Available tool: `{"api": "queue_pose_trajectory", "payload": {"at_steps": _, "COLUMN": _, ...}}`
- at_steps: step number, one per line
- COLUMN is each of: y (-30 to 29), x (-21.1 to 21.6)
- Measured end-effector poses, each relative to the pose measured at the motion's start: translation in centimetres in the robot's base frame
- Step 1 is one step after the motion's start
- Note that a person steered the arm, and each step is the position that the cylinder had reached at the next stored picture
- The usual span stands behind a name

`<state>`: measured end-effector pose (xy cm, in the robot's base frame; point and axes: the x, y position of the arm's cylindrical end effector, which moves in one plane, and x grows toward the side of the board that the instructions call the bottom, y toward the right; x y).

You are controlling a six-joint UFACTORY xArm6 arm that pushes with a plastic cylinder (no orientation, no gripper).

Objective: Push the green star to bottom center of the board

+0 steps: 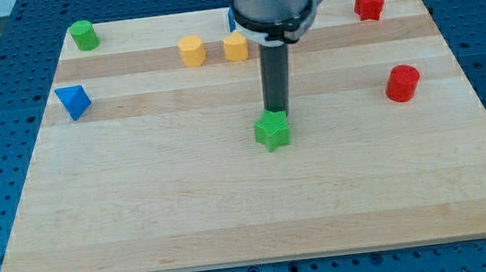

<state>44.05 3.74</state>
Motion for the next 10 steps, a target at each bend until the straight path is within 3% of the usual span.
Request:
{"api": "queue_pose_trajectory", "payload": {"at_steps": 1, "y": 0.9, "x": 2.3}}
{"api": "queue_pose_trajectory", "payload": {"at_steps": 4, "y": -5.5, "x": 4.9}}
{"api": "queue_pose_trajectory", "payload": {"at_steps": 7, "y": -7.7, "x": 11.6}}
{"api": "queue_pose_trajectory", "payload": {"at_steps": 9, "y": -7.8, "x": 11.2}}
{"api": "queue_pose_trajectory", "payload": {"at_steps": 10, "y": -7.8, "x": 6.8}}
